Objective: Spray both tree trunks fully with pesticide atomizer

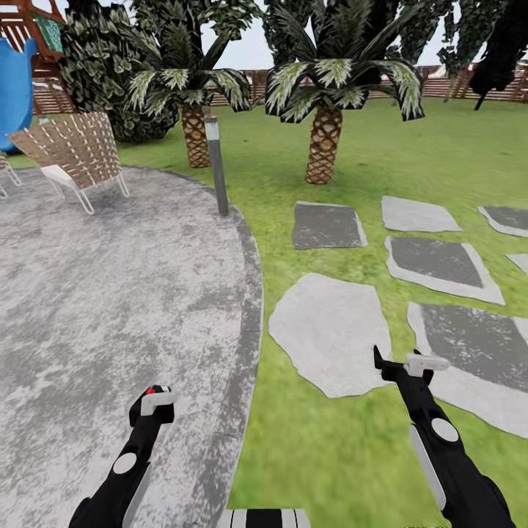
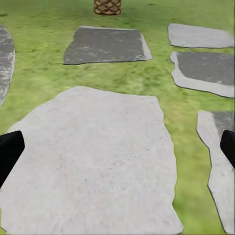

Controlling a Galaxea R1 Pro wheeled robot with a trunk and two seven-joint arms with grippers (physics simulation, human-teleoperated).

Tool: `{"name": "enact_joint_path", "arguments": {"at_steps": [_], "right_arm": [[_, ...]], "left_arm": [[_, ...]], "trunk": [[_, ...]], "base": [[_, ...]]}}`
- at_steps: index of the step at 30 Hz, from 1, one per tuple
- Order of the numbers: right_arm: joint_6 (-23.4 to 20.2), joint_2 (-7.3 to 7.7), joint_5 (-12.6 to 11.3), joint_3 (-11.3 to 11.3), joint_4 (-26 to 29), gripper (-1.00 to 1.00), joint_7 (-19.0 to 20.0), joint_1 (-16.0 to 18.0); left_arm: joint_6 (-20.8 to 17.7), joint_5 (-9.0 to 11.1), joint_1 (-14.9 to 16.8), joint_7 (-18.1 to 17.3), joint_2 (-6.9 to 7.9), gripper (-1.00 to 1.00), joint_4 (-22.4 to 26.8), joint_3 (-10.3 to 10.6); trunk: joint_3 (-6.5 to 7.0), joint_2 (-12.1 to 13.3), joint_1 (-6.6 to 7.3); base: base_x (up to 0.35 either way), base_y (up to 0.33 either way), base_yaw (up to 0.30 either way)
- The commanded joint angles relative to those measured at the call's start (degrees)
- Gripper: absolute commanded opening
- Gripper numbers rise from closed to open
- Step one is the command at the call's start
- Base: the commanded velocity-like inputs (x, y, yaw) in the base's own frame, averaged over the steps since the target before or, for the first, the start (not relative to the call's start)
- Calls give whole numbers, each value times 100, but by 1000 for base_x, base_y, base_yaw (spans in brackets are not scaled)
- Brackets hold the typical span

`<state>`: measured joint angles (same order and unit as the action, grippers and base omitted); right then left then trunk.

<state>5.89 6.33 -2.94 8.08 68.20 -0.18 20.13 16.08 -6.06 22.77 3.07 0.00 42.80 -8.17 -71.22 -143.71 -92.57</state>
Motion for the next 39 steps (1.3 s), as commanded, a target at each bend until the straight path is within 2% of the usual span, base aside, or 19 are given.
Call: {"name": "enact_joint_path", "arguments": {"at_steps": [1, 35, 39], "right_arm": [[0, 0, -2, 0, 0, 100, 0, 0], [0, 0, -4, 0, 5, 100, 0, 0], [-1, 0, -4, 0, 7, 100, 0, 0]], "left_arm": [[0, 0, 0, 0, 0, -100, 0, 0], [0, 0, 0, 0, 0, -100, 0, 0], [0, 0, 0, 0, 0, -100, 0, 0]], "trunk": [[29, 2, 2], [956, 47, 90], [1029, 207, 178]], "base": [[0, 0, -257], [0, 0, -242], [0, 0, -15]]}}
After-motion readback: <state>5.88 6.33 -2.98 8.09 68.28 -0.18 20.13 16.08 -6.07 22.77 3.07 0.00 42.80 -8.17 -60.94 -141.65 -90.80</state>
